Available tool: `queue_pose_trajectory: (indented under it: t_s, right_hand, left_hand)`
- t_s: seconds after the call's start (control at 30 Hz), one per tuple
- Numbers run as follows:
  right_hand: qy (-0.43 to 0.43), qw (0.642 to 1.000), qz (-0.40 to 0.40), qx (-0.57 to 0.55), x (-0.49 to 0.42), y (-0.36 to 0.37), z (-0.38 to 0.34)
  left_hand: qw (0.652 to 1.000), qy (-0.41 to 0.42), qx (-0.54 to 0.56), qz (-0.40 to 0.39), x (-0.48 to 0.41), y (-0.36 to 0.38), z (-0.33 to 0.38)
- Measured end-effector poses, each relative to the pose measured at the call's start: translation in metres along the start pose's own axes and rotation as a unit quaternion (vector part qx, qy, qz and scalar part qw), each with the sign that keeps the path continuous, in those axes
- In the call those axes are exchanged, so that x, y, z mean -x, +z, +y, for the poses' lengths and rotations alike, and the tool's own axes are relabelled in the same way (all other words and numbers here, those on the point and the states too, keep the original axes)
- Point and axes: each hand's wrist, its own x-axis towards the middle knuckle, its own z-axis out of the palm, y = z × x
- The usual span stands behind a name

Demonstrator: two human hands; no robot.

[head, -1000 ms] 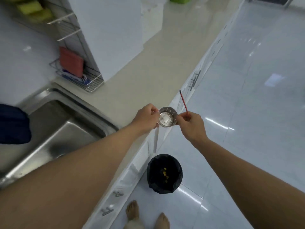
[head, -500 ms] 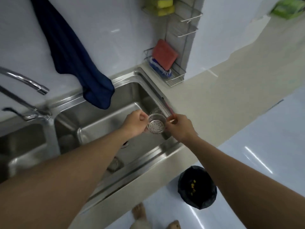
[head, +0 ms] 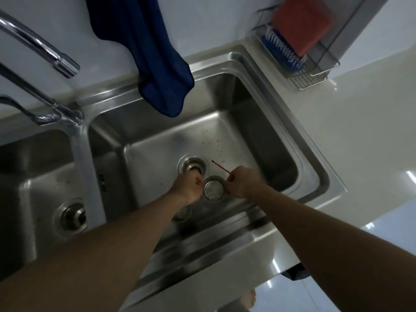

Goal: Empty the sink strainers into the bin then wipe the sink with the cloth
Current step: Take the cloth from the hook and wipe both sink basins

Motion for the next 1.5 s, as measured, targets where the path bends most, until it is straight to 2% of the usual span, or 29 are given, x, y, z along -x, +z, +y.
queue_pose_trajectory:
  t_s: [0.4,0.6,0.73,0.87,1.07,1.17,1.37,1.5]
  right_hand:
    - [-0.005,0.991,-0.108,0.079,-0.031,0.038,0.005]
    - [-0.01,0.994,-0.086,0.068,-0.023,0.023,0.002]
    - [-0.026,0.999,-0.038,0.026,-0.011,0.0,-0.001]
    - [-0.058,0.995,0.052,-0.069,0.001,-0.03,0.0]
    - [-0.039,0.952,0.24,-0.185,0.015,-0.098,0.013]
    - [-0.059,0.926,0.291,-0.234,0.018,-0.14,0.024]
    - [-0.058,0.882,0.396,-0.251,0.012,-0.226,0.056]
    - [-0.038,0.892,0.408,-0.193,-0.007,-0.271,0.075]
  left_hand:
    - [0.998,-0.002,-0.033,-0.05,-0.015,0.024,-0.044]
    - [0.991,0.019,-0.094,-0.097,-0.017,0.011,-0.04]
    - [0.986,0.048,-0.134,-0.092,-0.015,-0.005,-0.026]
    - [0.984,0.096,-0.143,-0.037,-0.015,-0.022,0.009]
    - [0.984,0.148,-0.093,0.03,-0.031,-0.04,0.091]
    - [0.978,0.179,-0.075,0.071,-0.042,-0.04,0.138]
    - [0.968,0.211,-0.047,0.129,-0.074,-0.023,0.229]
    - [0.967,0.198,-0.055,0.15,-0.101,-0.005,0.266]
